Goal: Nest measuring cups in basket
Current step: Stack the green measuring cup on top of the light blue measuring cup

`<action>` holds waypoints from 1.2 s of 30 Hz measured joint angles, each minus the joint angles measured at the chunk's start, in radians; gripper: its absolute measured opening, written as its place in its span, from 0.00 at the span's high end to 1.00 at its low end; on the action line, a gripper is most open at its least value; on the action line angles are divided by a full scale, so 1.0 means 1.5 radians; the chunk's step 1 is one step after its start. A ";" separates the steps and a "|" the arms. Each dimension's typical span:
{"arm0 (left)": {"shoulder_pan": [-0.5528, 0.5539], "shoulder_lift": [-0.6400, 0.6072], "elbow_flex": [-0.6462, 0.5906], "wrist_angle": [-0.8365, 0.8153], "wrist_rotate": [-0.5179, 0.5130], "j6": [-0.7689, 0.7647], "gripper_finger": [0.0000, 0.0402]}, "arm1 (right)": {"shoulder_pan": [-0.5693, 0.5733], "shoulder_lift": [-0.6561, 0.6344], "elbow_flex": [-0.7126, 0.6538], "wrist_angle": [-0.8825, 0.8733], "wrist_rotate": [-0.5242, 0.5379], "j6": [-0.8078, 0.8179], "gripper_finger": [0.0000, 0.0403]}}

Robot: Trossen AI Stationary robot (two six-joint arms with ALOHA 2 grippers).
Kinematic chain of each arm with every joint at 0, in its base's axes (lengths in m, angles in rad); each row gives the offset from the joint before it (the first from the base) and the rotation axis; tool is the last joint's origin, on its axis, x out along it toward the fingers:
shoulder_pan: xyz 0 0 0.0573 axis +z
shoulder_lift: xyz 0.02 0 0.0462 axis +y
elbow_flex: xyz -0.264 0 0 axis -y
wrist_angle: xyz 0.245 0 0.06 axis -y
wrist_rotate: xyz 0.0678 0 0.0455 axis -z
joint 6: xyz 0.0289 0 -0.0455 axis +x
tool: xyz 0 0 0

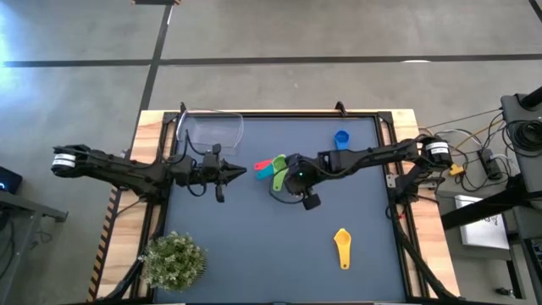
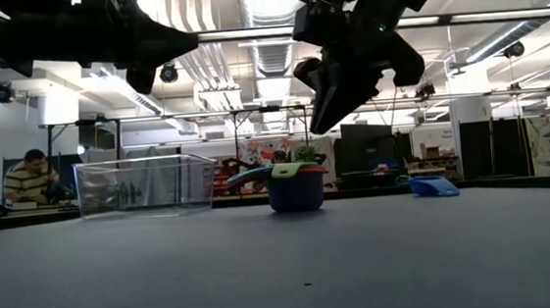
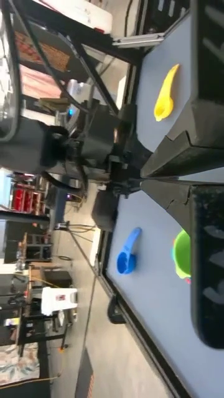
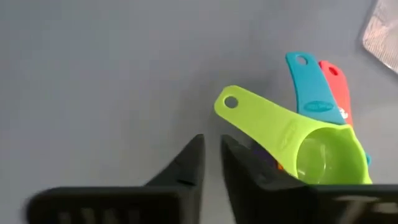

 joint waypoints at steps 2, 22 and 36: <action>0.000 0.007 0.000 0.010 0.000 0.003 1.00 | -0.001 0.000 -0.002 0.001 0.000 0.000 0.95; 0.000 0.038 0.000 0.042 0.000 -0.006 1.00 | 0.000 0.155 0.046 0.066 0.046 0.004 0.98; 0.000 0.037 0.000 0.047 0.001 -0.023 1.00 | -0.026 0.296 0.214 0.060 0.161 0.028 0.98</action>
